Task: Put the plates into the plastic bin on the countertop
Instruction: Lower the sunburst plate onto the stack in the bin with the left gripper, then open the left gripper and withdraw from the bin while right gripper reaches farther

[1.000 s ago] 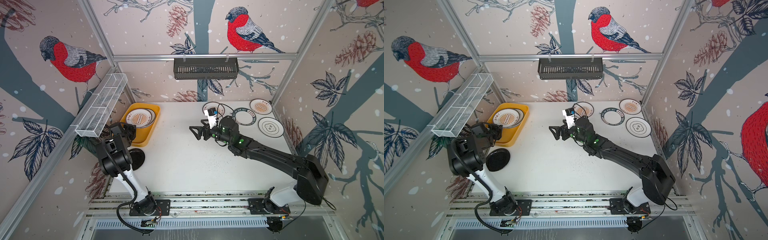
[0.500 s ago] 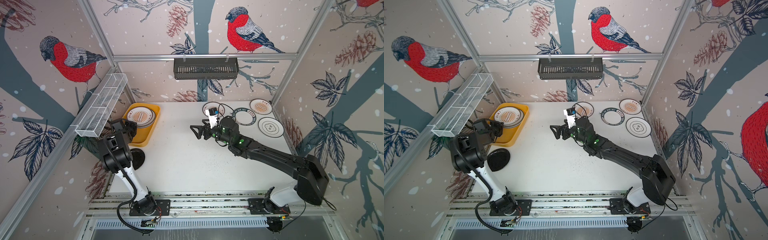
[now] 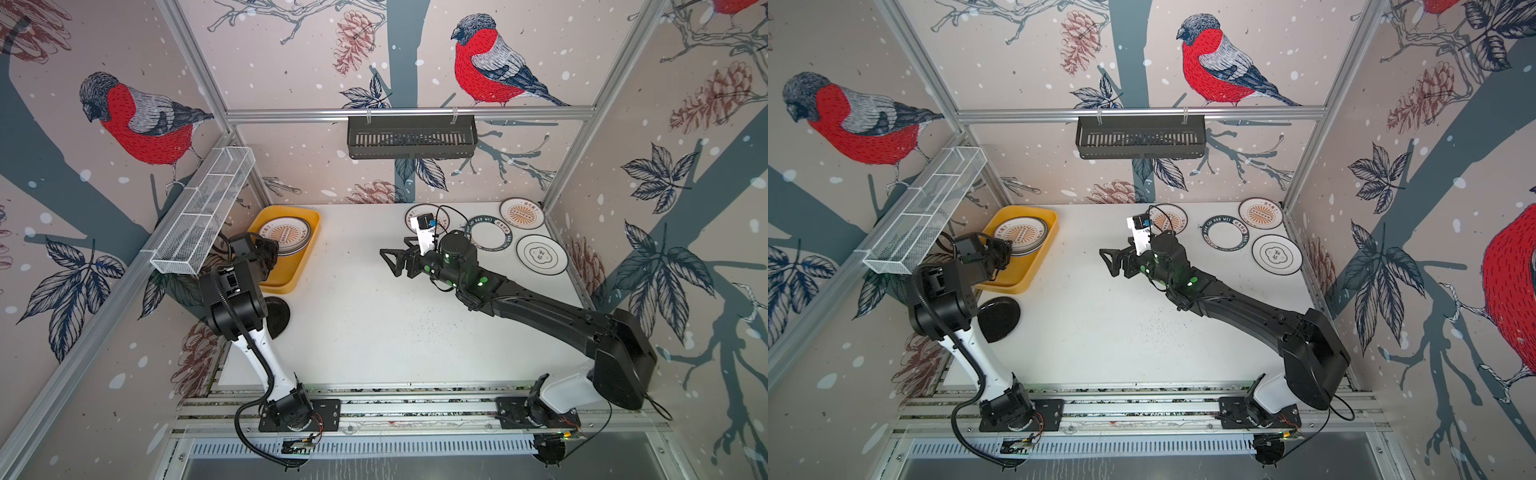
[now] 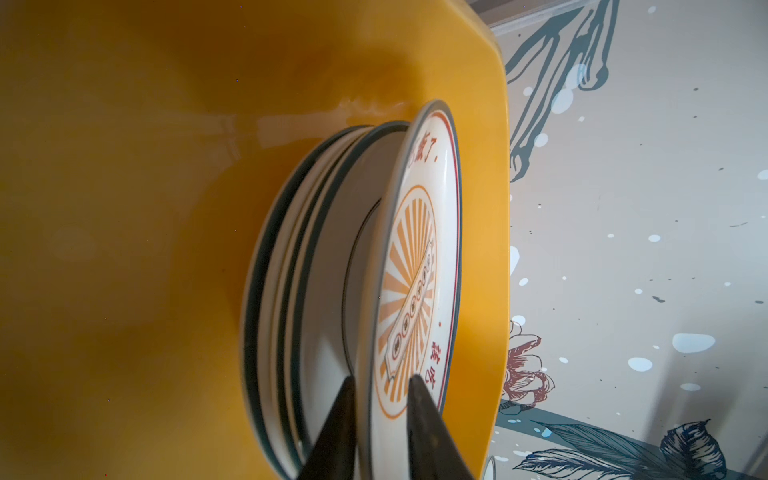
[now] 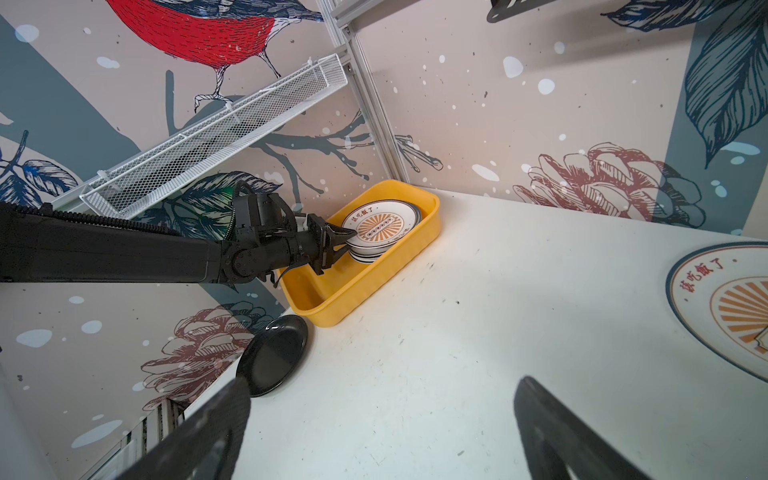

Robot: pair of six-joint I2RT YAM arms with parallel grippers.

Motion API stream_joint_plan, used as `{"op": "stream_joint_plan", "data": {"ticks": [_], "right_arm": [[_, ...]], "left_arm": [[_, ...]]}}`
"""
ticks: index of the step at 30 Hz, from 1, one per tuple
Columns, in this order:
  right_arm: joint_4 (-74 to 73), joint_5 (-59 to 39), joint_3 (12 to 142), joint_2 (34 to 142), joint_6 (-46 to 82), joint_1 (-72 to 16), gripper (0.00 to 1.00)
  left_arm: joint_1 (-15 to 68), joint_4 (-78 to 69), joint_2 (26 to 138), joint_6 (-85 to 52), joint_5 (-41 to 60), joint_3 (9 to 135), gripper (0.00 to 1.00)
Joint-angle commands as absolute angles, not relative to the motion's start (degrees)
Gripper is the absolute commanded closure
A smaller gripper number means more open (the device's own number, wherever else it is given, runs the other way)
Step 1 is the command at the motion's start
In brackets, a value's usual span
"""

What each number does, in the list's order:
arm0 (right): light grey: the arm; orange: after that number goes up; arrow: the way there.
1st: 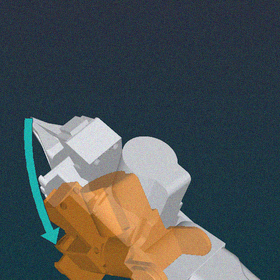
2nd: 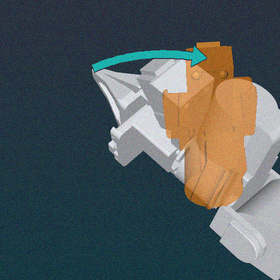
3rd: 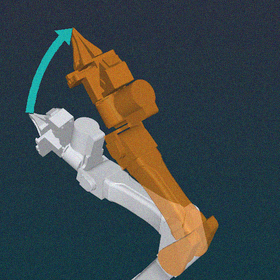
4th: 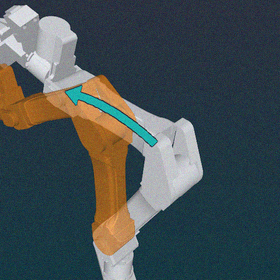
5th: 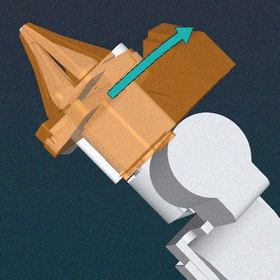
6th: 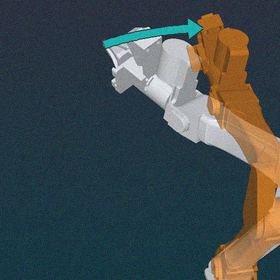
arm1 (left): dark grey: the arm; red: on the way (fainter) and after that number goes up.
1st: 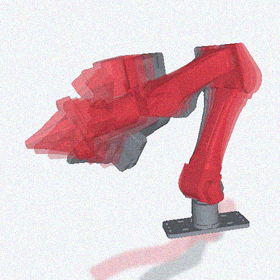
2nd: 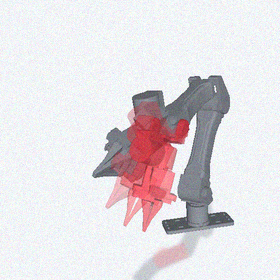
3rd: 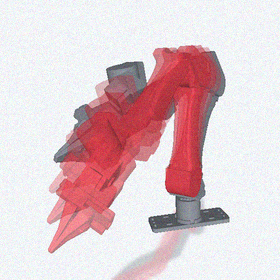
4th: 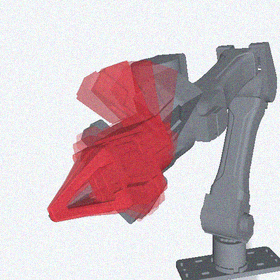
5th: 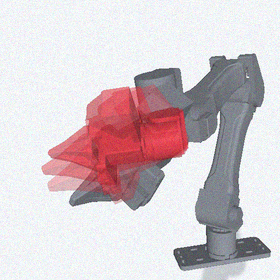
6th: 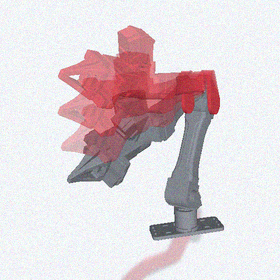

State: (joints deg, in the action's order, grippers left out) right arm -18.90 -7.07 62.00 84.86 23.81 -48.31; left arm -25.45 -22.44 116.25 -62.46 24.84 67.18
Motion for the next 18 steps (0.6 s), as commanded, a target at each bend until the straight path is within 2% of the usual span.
{"op": "stream_joint_plan", "data": {"ticks": [1, 6, 8, 15, 18], "right_arm": [[-19.4, -6.7, 62.6, 85.0, 23.2, -48.4, 0.01], [-19.4, -6.9, 62.7, 85.1, 22.9, -48.4, 0.0], [-19.6, -7.0, 62.7, 85.1, 22.9, -48.4, 0.01], [-20.1, -7.7, 62.4, 85.4, 22.9, -48.5, 0.0], [-20.6, -7.0, 61.6, 84.7, 23.1, -48.6, 0.0]], "left_arm": [[-25.1, -21.4, 116.4, -60.4, 25.7, 68.3, 0.7], [-24.8, -17.7, 115.2, -57.0, 25.8, 69.0, 0.53], [-24.7, -15.6, 114.3, -55.2, 25.3, 69.3, 0.42], [-23.8, -8.3, 113.7, -48.9, 24.6, 72.6, 0.32], [-23.1, -5.5, 111.9, -46.5, 21.3, 72.5, 0.26]]}}
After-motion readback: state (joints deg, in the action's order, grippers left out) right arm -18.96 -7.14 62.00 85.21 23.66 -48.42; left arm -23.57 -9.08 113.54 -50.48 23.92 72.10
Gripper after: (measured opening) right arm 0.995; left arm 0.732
